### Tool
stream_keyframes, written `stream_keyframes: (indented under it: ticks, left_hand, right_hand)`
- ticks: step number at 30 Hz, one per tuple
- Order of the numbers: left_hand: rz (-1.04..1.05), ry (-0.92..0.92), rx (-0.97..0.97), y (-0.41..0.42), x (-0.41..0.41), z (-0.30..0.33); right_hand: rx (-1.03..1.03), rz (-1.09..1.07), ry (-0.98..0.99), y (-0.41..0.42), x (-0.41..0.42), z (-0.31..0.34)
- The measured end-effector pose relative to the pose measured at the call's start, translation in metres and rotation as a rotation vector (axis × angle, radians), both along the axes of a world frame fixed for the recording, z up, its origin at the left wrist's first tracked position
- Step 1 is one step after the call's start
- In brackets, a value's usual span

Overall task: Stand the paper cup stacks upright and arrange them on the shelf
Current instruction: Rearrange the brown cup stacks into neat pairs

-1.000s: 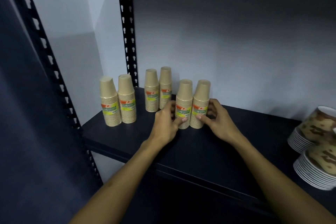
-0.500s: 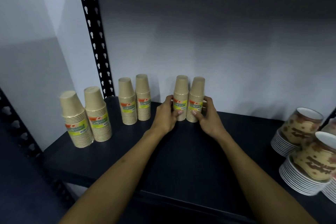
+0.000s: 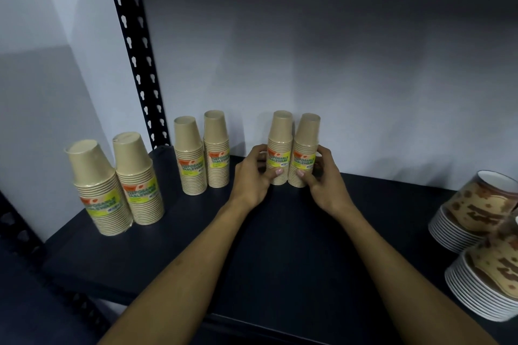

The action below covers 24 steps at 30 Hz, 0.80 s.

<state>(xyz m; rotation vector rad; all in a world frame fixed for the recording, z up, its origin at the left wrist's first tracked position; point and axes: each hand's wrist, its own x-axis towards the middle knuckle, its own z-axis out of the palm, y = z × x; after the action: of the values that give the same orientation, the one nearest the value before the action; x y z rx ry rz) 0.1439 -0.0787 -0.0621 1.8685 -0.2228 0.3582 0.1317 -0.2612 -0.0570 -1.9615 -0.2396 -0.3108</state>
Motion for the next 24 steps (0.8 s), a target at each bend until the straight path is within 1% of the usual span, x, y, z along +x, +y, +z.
stream_keyframes:
  ticks: [5,13,24]
  left_hand:
    - [-0.001,0.002,-0.014,0.0010,0.0001,0.0012]
    - [-0.009,0.010,-0.005,0.0016,-0.0022,0.0020]
    - [-0.079,0.052,0.010,0.0031,-0.0041,0.0003]
  right_hand:
    - [-0.020,-0.034,-0.010,0.0023,-0.0006,0.0003]
    - [-0.034,-0.028,0.021,0.0030,-0.0030,0.0025]
    - [-0.046,-0.021,0.040,-0.0007,-0.0023,0.0020]
